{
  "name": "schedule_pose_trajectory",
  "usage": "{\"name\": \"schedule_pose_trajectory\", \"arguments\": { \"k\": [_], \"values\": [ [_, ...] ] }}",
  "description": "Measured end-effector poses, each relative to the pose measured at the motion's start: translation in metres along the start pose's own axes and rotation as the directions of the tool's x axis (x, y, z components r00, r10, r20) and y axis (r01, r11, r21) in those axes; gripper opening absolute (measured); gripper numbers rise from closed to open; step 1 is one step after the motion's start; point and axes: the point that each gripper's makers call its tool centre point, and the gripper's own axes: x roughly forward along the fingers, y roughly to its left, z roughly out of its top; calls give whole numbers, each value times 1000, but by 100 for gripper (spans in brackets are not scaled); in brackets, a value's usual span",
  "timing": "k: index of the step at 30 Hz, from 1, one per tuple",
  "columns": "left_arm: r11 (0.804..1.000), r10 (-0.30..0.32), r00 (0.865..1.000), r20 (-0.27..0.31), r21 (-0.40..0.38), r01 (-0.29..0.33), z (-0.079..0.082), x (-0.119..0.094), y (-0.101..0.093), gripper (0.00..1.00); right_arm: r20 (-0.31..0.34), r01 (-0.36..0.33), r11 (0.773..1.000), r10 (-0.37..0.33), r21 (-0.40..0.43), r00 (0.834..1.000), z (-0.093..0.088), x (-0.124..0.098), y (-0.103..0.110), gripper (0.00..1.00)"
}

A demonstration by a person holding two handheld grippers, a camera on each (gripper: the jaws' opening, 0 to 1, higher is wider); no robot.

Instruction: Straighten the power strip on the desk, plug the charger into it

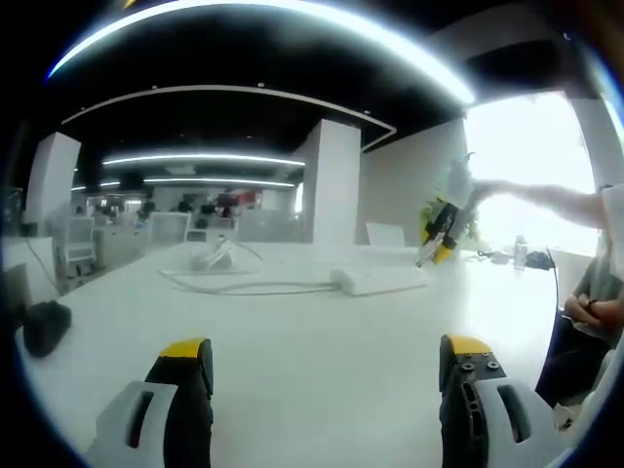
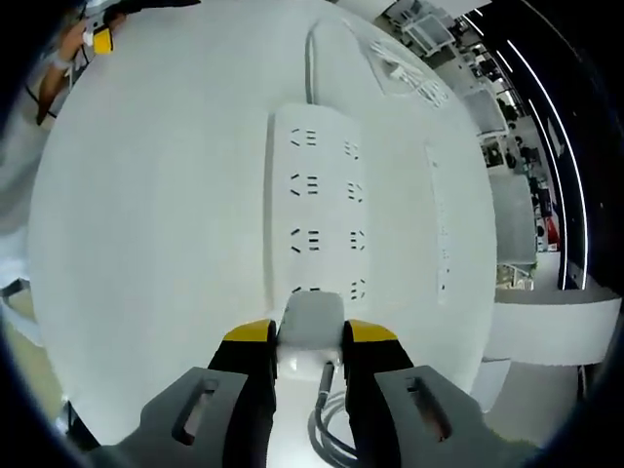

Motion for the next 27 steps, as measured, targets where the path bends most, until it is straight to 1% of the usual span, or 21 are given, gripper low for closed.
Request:
{"name": "schedule_pose_trajectory", "arguments": {
  "k": [8, 14, 27],
  "values": [
    [1000, -1, 1000, -5, 1, 1, -1, 1, 0, 99, -29, -27, 1000, 27, -14, 999, -2, 4, 2, 24],
    [1000, 2, 1000, -4, 1, -2, -1, 1, 0, 99, -33, -31, 999, 30, -22, 999, -1, 4, 4, 24],
    [1000, 3, 1000, -6, 0, -3, -2, 1, 0, 99, -73, -66, 997, 63, -38, 995, 1, 4, 8, 24]
  ]
}}
